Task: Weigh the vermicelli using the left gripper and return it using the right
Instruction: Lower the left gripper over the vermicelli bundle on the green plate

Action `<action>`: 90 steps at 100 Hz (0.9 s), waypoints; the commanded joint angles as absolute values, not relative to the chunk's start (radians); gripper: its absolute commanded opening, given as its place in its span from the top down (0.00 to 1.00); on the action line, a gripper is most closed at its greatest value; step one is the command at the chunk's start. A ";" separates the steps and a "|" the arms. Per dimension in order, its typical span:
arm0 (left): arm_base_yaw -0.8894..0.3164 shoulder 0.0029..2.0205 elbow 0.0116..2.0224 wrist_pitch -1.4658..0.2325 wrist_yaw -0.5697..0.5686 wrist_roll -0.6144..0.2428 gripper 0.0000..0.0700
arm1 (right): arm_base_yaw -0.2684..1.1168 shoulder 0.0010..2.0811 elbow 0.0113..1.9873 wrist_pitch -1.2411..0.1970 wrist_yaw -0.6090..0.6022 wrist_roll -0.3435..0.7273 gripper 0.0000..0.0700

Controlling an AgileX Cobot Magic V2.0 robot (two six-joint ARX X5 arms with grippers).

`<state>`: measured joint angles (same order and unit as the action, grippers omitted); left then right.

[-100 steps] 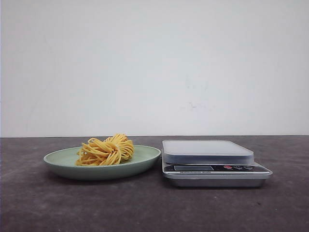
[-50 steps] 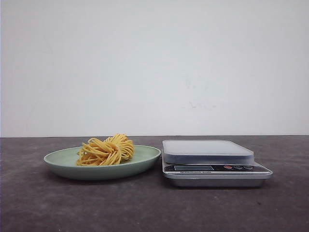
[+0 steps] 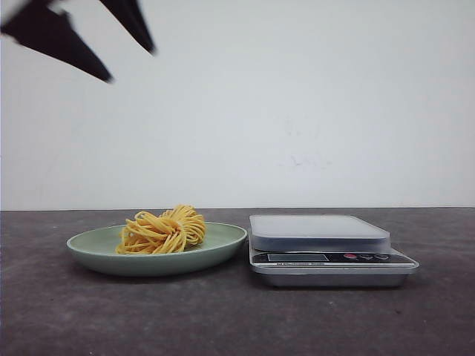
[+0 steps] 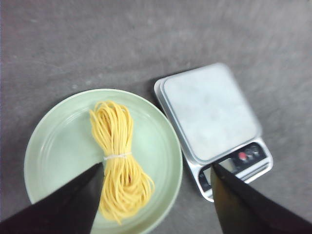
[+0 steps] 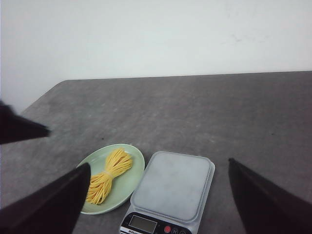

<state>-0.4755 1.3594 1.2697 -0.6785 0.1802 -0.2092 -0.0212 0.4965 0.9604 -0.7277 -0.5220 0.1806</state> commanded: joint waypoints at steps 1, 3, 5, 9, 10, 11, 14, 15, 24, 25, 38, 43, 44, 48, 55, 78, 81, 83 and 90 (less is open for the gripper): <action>-0.490 1.450 1.341 -0.698 0.133 -0.167 0.39 | -0.020 0.508 0.977 -0.720 -0.527 0.170 0.18; -0.495 1.475 1.354 -0.707 0.121 -0.164 0.39 | -0.020 0.509 0.977 -0.720 -0.529 0.171 0.18; -0.500 1.500 1.367 -0.715 0.112 -0.160 0.39 | -0.020 0.509 0.977 -0.721 -0.532 0.170 0.18; -0.506 1.547 1.390 -0.734 0.101 -0.153 0.39 | -0.020 0.509 0.977 -0.723 -0.533 0.170 0.18; -0.506 1.558 1.396 -0.738 0.100 -0.151 0.39 | -0.020 0.509 0.977 -0.723 -0.535 0.170 0.18; -0.507 1.569 1.401 -0.743 0.101 -0.149 0.39 | -0.020 0.509 0.977 -0.723 -0.535 0.170 0.18; -0.507 1.598 1.411 -0.752 0.101 -0.150 0.39 | -0.020 0.509 0.977 -0.725 -0.535 0.171 0.18; -0.507 1.608 1.414 -0.754 0.101 -0.150 0.39 | -0.020 0.509 0.977 -0.726 -0.535 0.170 0.18; -0.508 1.682 1.420 -0.756 0.101 -0.157 0.39 | -0.020 0.509 0.977 -0.734 -0.535 0.170 0.18; -0.509 1.691 1.420 -0.756 0.101 -0.160 0.39 | -0.020 0.509 0.977 -0.734 -0.535 0.170 0.18; -0.512 1.773 1.420 -0.766 0.101 -0.176 0.39 | -0.019 0.509 0.977 -0.741 -0.534 0.167 0.18; -0.515 1.799 1.420 -0.763 0.101 -0.177 0.39 | -0.017 0.509 0.977 -0.743 -0.534 0.167 0.18; -0.516 1.803 1.420 -0.762 0.101 -0.177 0.39 | -0.016 0.509 0.977 -0.743 -0.534 0.167 0.18; -0.519 1.820 1.420 -0.753 0.101 -0.178 0.39 | -0.014 0.509 0.977 -0.746 -0.535 0.167 0.18; -0.522 1.844 1.420 -0.728 0.101 -0.187 0.39 | -0.014 0.509 0.977 -0.754 -0.535 0.167 0.18; -0.525 1.906 1.420 -0.699 0.101 -0.204 0.39 | -0.014 0.509 0.977 -0.779 -0.534 0.149 0.18; -0.525 1.910 1.420 -0.695 0.101 -0.204 0.39 | -0.014 0.509 0.977 -0.779 -0.534 0.149 0.18; -0.525 1.912 1.420 -0.693 0.101 -0.204 0.39 | -0.014 0.509 0.977 -0.779 -0.534 0.149 0.18; -0.525 1.915 1.420 -0.688 0.101 -0.204 0.39 | -0.014 0.509 0.977 -0.779 -0.534 0.149 0.18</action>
<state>-0.5167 1.8942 1.4014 -0.7013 0.1032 -0.1993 -0.0147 0.5030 0.9604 -0.7830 -0.5297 0.1604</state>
